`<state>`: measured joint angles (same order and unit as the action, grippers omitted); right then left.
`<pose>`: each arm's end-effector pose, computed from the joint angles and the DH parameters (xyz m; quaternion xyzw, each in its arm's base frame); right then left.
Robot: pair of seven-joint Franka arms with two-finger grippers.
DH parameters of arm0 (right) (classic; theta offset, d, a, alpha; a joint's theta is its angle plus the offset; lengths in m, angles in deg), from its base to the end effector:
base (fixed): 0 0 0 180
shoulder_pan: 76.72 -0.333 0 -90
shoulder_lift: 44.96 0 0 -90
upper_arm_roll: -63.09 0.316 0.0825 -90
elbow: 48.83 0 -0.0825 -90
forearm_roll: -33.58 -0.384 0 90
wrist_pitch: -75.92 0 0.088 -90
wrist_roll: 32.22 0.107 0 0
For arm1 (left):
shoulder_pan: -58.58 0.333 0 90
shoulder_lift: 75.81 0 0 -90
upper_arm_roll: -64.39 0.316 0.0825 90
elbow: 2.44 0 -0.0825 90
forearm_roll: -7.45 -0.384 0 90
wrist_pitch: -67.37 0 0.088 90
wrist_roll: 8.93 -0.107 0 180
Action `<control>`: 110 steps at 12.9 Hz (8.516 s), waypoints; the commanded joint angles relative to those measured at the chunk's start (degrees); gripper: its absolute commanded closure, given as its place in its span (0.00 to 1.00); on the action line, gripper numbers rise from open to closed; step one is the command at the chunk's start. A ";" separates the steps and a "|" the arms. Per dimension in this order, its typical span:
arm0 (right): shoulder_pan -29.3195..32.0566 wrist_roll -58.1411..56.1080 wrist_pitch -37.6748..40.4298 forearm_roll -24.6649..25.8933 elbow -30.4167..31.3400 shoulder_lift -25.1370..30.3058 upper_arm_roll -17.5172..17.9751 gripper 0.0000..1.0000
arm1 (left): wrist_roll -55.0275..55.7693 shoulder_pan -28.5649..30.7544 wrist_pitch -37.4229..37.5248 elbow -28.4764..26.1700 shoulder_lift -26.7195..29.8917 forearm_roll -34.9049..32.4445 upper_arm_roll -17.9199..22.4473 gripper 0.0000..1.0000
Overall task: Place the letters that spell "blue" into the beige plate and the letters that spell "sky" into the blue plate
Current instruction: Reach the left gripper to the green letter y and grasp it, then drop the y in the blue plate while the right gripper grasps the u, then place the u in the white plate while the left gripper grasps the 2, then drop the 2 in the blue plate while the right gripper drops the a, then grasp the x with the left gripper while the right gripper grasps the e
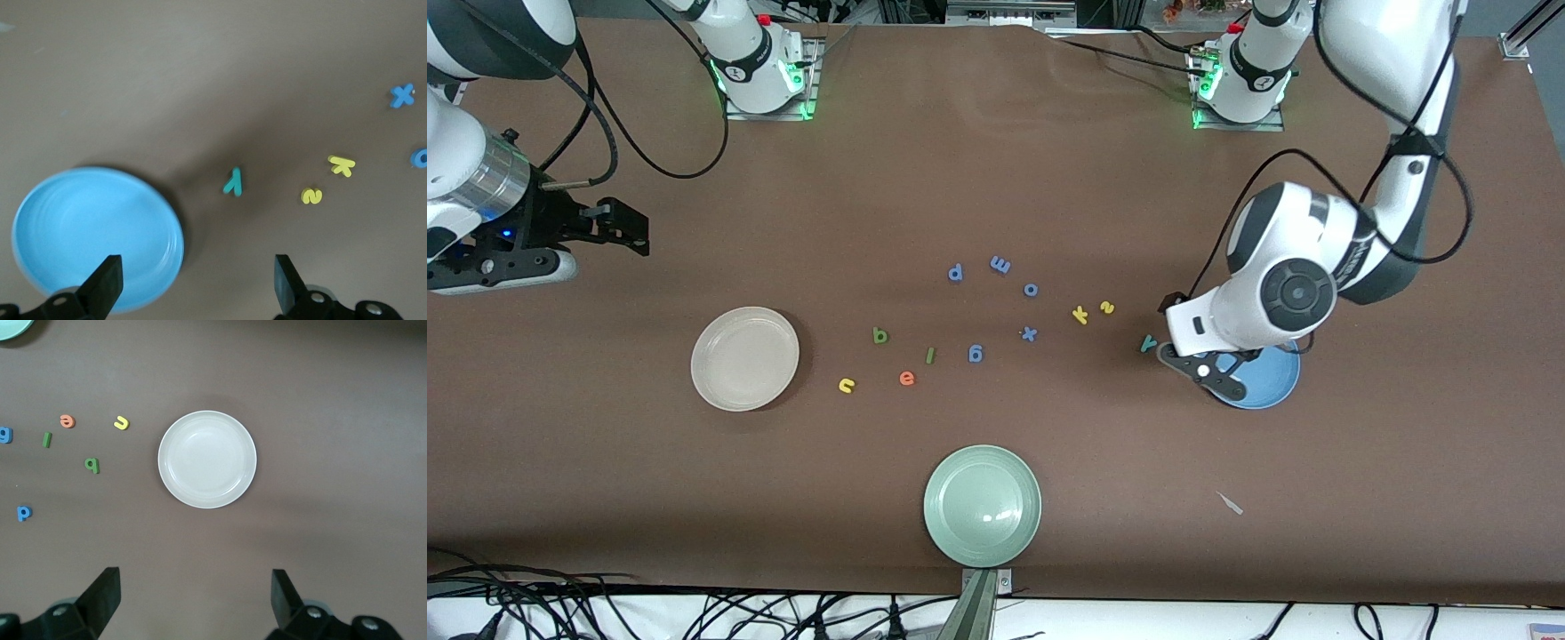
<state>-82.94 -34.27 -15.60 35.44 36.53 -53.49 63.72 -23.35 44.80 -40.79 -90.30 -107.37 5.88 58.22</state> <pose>0.5968 0.0678 0.5790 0.9966 0.0783 -0.0200 0.0162 0.6396 -0.2193 0.3219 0.9507 -0.2944 -0.0972 0.0116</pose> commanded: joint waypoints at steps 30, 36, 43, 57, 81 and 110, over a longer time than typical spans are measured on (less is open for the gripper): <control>-15.13 28.85 -51.54 -5.12 14.75 -26.97 0.08 0.00 | -8.34 -2.22 -16.83 -12.17 -0.88 -3.97 0.45 0.95; -15.14 28.07 -59.55 -4.50 14.40 -32.51 -0.18 0.01 | -21.16 6.65 -13.05 -9.43 -0.52 -4.15 1.51 0.91; -14.43 27.80 -60.18 -1.78 14.31 -33.31 -0.27 0.27 | -13.30 4.38 -12.18 -8.91 -0.26 -3.36 -0.07 0.00; -12.06 9.92 -44.53 -2.13 21.75 -17.25 -3.86 1.00 | 59.47 -0.46 -32.72 -24.99 -1.22 -3.97 -9.57 0.00; -19.53 27.27 -65.01 -1.25 25.65 -27.24 2.63 0.43 | 77.17 -0.73 -34.14 -26.14 -1.93 -3.89 -9.65 0.74; -18.82 26.90 -51.65 -1.51 0.00 -40.06 2.19 0.23 | 59.46 7.12 -20.77 -16.31 -1.20 -11.27 -17.65 0.00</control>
<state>-100.71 -10.55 -67.61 34.88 41.91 -89.33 66.30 29.37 54.17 -59.92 -109.84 -104.54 -4.84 40.53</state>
